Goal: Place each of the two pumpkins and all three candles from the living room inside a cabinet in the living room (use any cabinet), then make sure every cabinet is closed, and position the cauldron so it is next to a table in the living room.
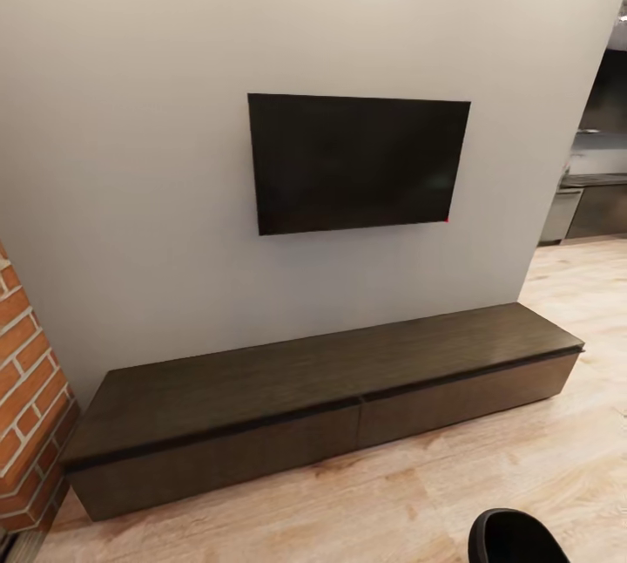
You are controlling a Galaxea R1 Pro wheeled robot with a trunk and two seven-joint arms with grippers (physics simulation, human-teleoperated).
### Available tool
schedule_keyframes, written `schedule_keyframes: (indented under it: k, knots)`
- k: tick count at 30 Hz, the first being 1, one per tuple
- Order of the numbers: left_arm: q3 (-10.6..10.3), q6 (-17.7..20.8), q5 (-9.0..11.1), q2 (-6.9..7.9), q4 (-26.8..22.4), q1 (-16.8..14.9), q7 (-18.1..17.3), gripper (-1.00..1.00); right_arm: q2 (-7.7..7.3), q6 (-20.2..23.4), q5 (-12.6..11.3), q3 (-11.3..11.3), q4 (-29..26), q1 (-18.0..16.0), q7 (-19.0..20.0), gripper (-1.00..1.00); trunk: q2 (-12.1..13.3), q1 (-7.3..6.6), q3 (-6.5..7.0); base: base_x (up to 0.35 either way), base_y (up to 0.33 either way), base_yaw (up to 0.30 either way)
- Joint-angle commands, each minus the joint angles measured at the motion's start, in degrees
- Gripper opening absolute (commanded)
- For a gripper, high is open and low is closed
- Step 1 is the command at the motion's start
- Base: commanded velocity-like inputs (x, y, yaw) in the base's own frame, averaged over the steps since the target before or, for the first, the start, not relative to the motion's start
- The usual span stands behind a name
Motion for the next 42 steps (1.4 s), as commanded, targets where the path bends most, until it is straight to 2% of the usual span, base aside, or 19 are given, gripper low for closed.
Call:
schedule_keyframes:
  k: [1,24,29,42]
  knots:
    - [-0.01,-0.08,0.03,-0.01,0.02,-0.04,0.07,1.0,0.01,-0.19,-0.06,-0.03,0.08,-0.04,-0.08,1.0,-0.03,0.0,-0.06,0.0,-0.285,0.001]
    - [-0.09,-0.09,0.03,-0.11,0.02,0.0,0.08,1.0,-0.3,-0.35,0.1,0.34,0.06,-0.04,-0.51,1.0,-0.03,0.0,-0.06,0.0,-0.293,0.0]
    - [-0.1,-0.09,-0.11,-0.12,0.02,-0.01,-0.03,1.0,-0.36,-0.35,0.03,0.34,0.06,-0.04,-0.51,1.0,-0.03,0.0,-0.06,-0.001,-0.09,0.0]
    - [-0.41,-0.12,-0.64,-0.44,0.02,-0.02,-0.09,1.0,-0.39,-0.35,0.0,0.25,0.06,-0.04,-0.52,1.0,-0.03,0.0,-0.06,-0.154,-0.242,0.002]
